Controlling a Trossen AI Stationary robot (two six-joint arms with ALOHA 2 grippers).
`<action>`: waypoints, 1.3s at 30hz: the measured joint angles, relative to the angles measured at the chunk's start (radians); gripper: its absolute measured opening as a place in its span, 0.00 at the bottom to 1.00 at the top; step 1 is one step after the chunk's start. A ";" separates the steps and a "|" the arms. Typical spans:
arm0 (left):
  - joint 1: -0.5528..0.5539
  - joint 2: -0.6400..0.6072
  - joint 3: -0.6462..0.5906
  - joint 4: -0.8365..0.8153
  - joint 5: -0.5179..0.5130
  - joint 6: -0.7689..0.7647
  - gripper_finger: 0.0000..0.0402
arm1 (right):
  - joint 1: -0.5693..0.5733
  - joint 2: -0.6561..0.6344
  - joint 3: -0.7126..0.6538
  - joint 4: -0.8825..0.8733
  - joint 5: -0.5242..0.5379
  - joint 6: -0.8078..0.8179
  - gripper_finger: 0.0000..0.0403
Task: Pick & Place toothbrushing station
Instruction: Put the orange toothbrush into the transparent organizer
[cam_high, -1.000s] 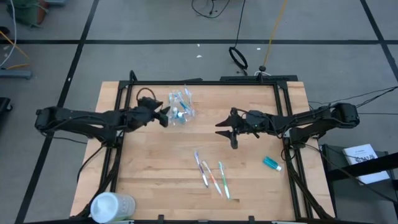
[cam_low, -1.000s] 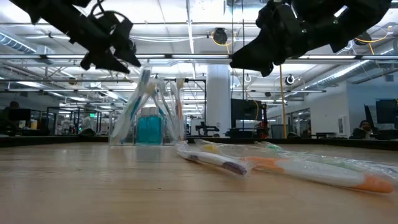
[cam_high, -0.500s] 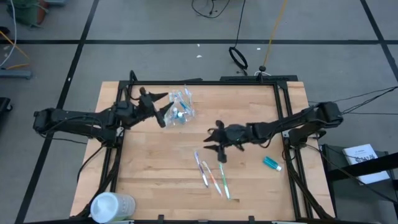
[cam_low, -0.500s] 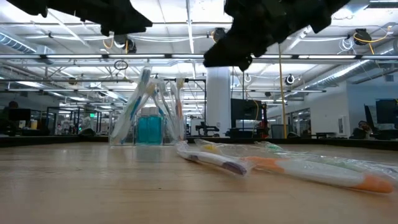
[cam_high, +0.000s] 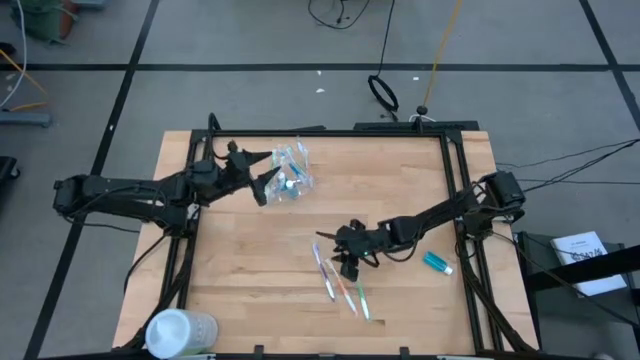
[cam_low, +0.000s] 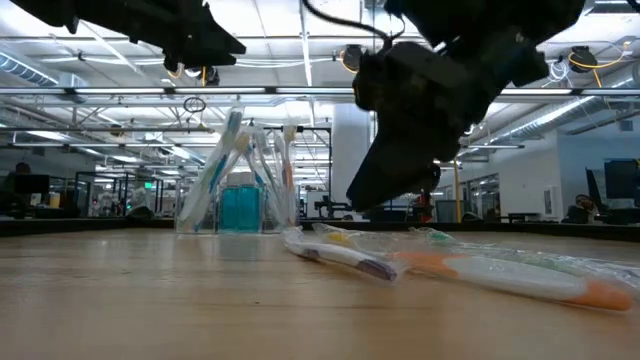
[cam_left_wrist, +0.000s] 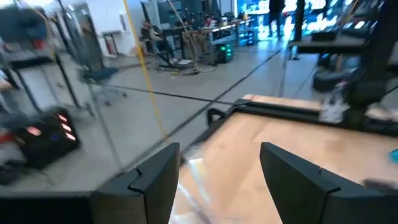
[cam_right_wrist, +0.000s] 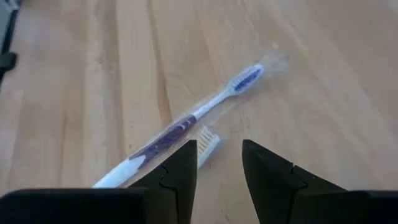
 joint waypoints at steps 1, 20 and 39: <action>-0.001 0.000 0.000 0.000 0.014 -0.034 0.57 | 0.003 0.015 0.000 0.012 0.000 0.021 0.29; -0.060 0.000 0.000 0.034 0.145 -0.134 0.57 | 0.068 0.079 0.000 0.131 -0.003 0.050 0.29; -0.060 0.000 0.000 0.033 0.144 -0.135 0.57 | 0.069 0.081 -0.134 0.292 0.001 0.090 0.24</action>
